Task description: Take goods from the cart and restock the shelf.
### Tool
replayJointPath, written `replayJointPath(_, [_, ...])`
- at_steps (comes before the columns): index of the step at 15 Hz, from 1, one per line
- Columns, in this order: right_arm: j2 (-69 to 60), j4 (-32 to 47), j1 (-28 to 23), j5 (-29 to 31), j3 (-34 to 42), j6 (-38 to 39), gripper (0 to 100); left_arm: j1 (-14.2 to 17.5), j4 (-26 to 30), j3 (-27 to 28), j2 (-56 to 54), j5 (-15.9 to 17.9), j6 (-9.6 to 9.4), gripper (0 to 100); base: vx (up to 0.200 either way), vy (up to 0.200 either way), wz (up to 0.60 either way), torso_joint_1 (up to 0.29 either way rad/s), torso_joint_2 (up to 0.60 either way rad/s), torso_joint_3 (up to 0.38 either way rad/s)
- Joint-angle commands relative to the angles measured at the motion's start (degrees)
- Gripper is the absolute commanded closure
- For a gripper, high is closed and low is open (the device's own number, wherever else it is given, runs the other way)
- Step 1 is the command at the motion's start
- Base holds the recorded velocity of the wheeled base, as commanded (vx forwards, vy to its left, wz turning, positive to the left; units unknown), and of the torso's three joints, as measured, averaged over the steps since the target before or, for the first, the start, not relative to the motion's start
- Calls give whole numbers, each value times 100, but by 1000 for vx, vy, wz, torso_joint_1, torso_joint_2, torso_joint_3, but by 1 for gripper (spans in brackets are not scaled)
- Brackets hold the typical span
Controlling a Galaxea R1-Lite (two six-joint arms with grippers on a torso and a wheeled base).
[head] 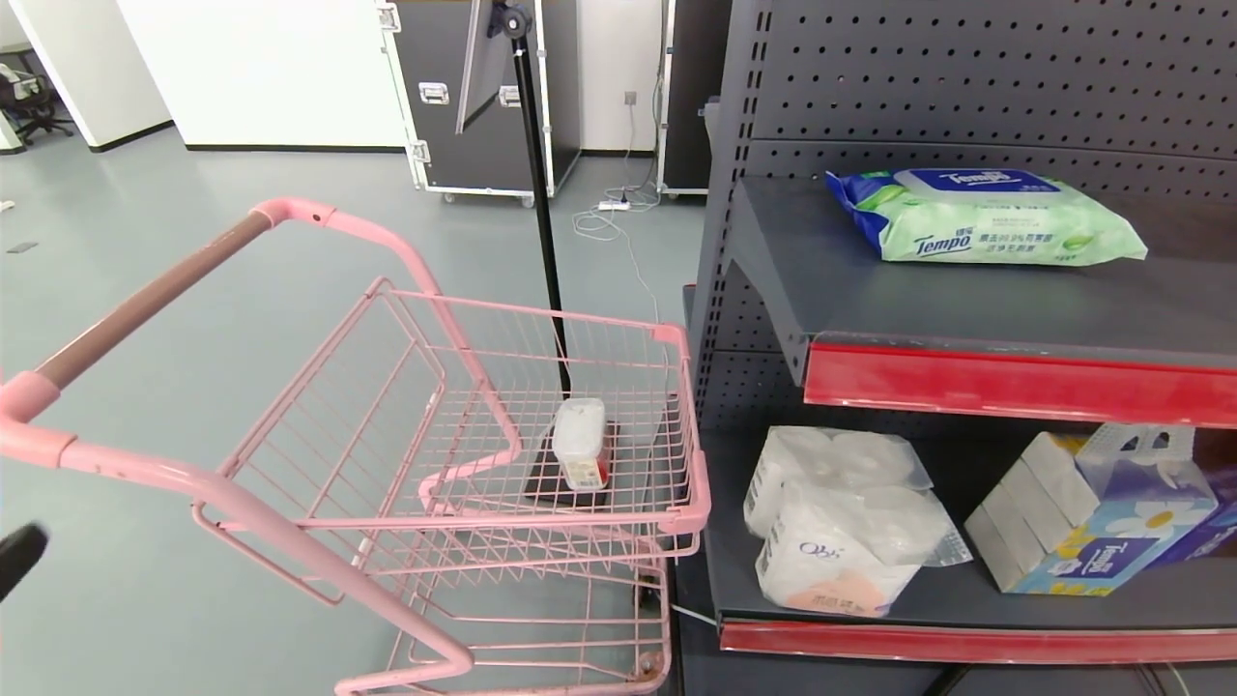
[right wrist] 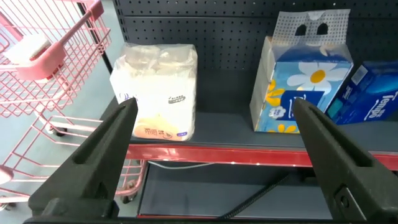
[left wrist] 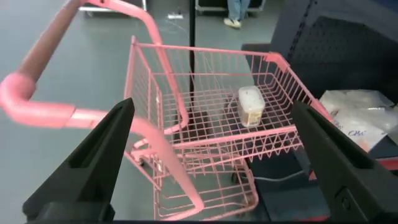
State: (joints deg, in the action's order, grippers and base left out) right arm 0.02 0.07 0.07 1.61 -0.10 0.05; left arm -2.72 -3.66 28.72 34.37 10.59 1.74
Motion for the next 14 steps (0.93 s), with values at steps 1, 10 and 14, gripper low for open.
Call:
replayJointPath(1, [6,1,1,-3,1,4,0,-923,-698,1628,3955,215,-166,0,0,0,0,0,0,0])
replayJointPath(10, [6,1,1,6,1,4,0,-2005,269,3228,6653,-304,-166,0,0,0,0,0,0,0])
replayJointPath(14, [6,-7,1,-3,1,4,0,-2488,304,3939,7664,-532,-148,0,0,0,0,0,0,0])
